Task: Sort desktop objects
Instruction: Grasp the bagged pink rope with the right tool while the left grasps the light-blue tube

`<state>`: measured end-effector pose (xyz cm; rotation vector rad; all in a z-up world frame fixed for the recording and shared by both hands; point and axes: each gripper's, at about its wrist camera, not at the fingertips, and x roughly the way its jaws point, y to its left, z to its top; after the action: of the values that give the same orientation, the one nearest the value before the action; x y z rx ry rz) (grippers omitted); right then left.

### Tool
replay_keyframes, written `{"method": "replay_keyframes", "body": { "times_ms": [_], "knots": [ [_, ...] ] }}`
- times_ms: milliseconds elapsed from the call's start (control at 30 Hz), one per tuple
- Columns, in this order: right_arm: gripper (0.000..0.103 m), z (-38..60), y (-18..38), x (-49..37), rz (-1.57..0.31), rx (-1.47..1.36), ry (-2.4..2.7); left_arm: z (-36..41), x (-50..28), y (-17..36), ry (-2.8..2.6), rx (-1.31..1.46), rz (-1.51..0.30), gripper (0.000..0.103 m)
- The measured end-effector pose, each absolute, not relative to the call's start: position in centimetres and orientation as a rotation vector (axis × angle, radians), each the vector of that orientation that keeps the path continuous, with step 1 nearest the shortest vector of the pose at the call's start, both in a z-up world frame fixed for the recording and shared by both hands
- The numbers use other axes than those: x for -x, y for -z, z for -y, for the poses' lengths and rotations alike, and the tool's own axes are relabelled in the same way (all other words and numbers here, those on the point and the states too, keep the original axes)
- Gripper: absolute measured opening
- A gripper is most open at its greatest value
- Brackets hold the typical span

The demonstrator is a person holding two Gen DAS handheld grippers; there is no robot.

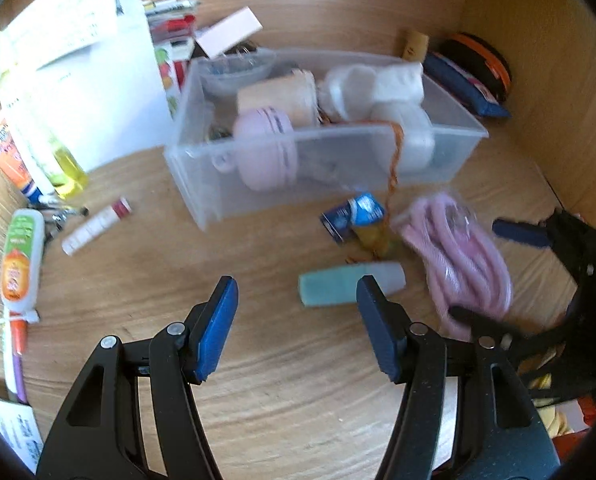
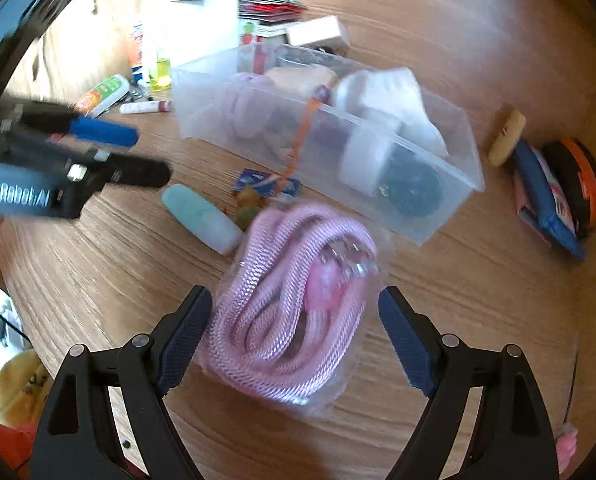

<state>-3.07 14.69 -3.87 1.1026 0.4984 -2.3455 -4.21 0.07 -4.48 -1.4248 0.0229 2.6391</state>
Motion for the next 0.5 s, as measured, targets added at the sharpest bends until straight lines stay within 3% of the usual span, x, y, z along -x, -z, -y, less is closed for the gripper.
{"method": "replay_keyframes", "body": {
  "times_ms": [500],
  "knots": [
    [0.083, -17.5, 4.2, 6.1, -0.346, -1.238, 2.263, -3.2, 3.9, 6.9, -2.517, 1.502, -0.036, 0.062]
  ]
}}
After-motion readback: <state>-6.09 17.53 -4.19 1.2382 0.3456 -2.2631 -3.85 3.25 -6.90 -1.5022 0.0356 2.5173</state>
